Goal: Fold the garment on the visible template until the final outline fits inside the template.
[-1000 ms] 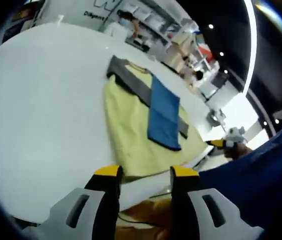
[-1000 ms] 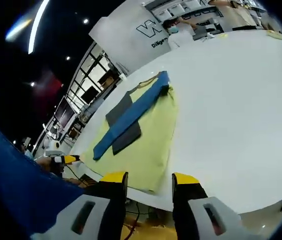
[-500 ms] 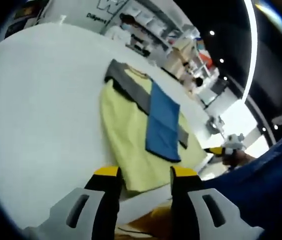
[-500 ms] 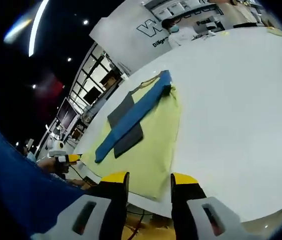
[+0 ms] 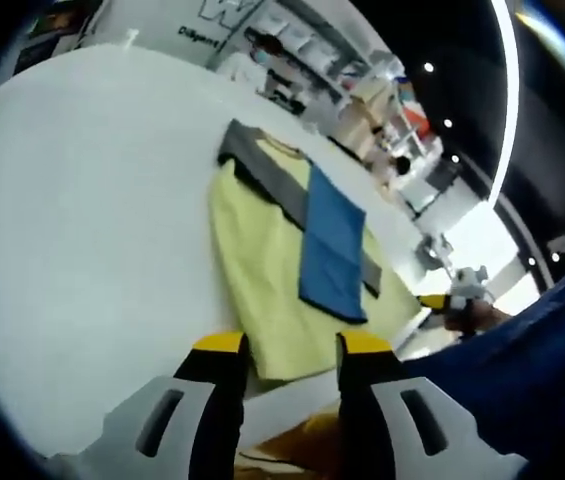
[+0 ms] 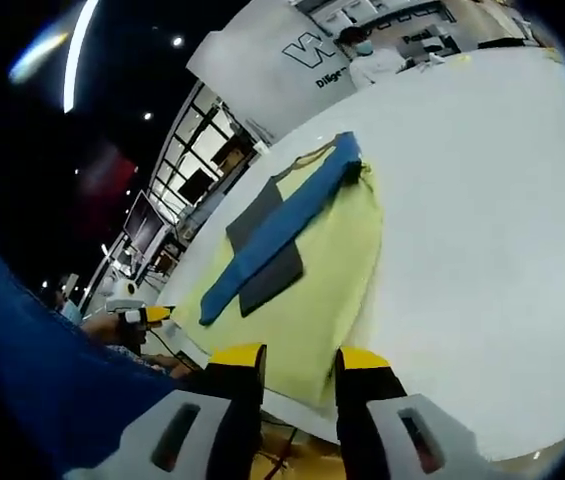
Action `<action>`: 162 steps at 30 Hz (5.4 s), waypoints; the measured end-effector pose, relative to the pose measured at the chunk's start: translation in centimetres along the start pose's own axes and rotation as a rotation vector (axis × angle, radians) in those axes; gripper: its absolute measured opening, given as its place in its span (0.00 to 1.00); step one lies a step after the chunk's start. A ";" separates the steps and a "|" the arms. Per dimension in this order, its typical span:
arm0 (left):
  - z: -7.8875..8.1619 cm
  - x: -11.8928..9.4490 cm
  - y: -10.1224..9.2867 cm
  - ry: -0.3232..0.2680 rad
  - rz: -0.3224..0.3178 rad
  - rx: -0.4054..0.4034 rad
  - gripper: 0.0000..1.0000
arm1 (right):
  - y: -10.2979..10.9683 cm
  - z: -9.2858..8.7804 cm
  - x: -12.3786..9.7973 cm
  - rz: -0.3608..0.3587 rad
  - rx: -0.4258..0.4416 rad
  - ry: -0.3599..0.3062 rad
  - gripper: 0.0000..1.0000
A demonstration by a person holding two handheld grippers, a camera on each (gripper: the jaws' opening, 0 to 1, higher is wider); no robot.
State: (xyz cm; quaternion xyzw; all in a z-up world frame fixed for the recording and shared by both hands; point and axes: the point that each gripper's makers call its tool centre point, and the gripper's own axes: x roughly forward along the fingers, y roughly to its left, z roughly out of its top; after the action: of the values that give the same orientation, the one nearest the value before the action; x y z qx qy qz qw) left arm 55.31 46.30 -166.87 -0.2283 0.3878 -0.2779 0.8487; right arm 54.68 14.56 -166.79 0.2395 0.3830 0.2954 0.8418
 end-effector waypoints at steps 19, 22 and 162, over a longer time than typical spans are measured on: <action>-0.3 -0.6 1.0 -0.028 0.019 -0.089 0.13 | -0.7 -0.6 -0.7 -0.049 0.143 -0.060 0.05; -0.3 -0.7 1.0 -0.034 0.024 -0.092 0.08 | -0.9 -0.7 -0.7 -0.056 0.150 -0.056 0.02; 27.9 17.7 8.0 -0.140 0.056 -0.065 0.03 | -12.4 29.8 16.2 -0.041 0.321 -0.305 0.00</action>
State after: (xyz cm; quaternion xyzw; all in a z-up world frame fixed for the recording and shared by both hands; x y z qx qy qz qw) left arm 89.20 45.55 -164.54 -0.2638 0.3426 -0.2246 0.8733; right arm 90.62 11.51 -165.17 0.4044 0.2983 0.1739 0.8469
